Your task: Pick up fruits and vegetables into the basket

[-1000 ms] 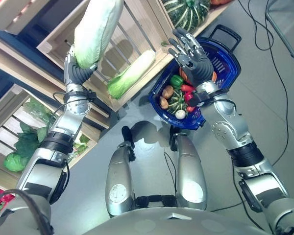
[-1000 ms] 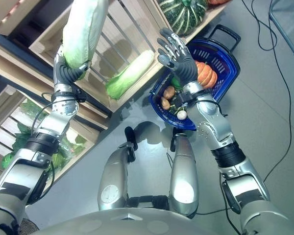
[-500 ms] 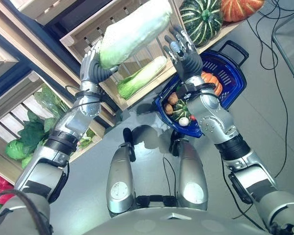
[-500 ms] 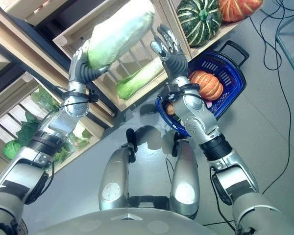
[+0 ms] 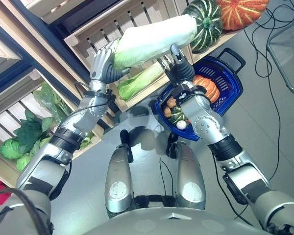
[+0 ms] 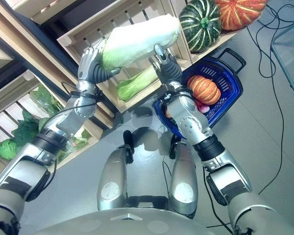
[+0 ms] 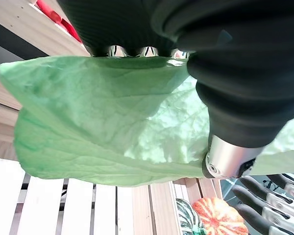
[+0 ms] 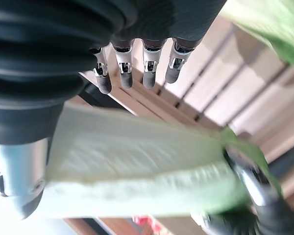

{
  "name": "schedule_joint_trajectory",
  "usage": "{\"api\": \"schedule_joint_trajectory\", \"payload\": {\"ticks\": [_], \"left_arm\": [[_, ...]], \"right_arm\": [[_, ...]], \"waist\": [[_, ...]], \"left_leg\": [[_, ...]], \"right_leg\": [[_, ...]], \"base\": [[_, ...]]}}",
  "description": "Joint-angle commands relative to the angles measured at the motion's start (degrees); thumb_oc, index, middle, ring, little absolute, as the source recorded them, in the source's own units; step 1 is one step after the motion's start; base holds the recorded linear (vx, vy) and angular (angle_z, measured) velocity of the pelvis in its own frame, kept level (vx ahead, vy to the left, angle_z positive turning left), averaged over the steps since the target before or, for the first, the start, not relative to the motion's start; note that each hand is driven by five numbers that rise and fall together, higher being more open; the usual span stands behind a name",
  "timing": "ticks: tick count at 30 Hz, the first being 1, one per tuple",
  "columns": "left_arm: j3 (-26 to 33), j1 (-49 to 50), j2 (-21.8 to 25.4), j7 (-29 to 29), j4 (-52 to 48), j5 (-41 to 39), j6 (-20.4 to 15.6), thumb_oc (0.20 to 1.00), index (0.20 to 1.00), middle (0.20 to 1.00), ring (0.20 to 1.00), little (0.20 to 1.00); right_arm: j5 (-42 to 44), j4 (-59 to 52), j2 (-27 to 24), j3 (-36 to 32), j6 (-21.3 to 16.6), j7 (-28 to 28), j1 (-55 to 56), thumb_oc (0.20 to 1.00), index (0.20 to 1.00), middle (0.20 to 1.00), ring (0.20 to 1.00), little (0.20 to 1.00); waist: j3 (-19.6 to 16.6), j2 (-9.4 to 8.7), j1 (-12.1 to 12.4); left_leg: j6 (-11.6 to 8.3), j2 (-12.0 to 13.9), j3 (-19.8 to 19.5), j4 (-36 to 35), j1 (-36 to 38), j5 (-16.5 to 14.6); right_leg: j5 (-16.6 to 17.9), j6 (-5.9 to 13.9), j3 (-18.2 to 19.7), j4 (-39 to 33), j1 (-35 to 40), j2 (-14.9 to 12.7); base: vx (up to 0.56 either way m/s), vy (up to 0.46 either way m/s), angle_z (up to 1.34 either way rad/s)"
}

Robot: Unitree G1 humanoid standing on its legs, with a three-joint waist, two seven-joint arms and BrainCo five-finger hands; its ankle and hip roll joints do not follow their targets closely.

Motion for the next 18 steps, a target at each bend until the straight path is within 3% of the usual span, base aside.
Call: {"api": "schedule_joint_trajectory", "payload": {"ticks": [1, 9, 18], "left_arm": [[-3.04, -3.93, -0.92, 0.53, -9.65, 8.14, -2.29, 0.2, 0.2, 0.2, 0.2, 0.2], [-7.24, -4.84, -0.6, -6.25, -11.39, 15.46, 1.03, 0.2, 0.2, 0.2, 0.2, 0.2], [-13.87, -4.26, -1.03, -15.91, -12.33, 24.07, 5.56, 0.2, 0.2, 0.2, 0.2, 0.2]], "right_arm": [[2.57, -2.18, 4.01, 0.75, -0.55, 2.98, -1.45, 1.0, 1.0, 1.0, 1.0, 1.0], [5.54, -3.09, 4.25, 1.28, -2.01, 5.91, -1.83, 1.0, 1.0, 1.0, 1.0, 1.0], [1.24, -3.49, 2.06, 0.81, -5.94, 3.68, -4.81, 1.0, 1.0, 1.0, 1.0, 1.0]], "waist": [[-3.47, -2.53, 0.21], [-3.92, -2.84, 0.52], [-3.96, -2.34, 0.43]], "left_leg": [[2.42, -1.55, 3.64, 4.92, 0.13, -7.14], [2.46, -1.48, 3.5, 4.2, 0.47, -7.25], [2.34, -1.39, 3.51, 3.54, 0.68, -7.22]], "right_leg": [[2.33, 3.09, -0.09, -5.31, 2.85, -1.0], [2.56, 3.6, -0.65, -5.96, 3.15, -1.19], [2.92, 4.11, -1.03, -7.18, 3.64, -1.51]], "base": [[-0.01, -0.02, 0.04], [-0.01, -0.008, 0.03], [-0.01, 0.008, 0.0]]}}
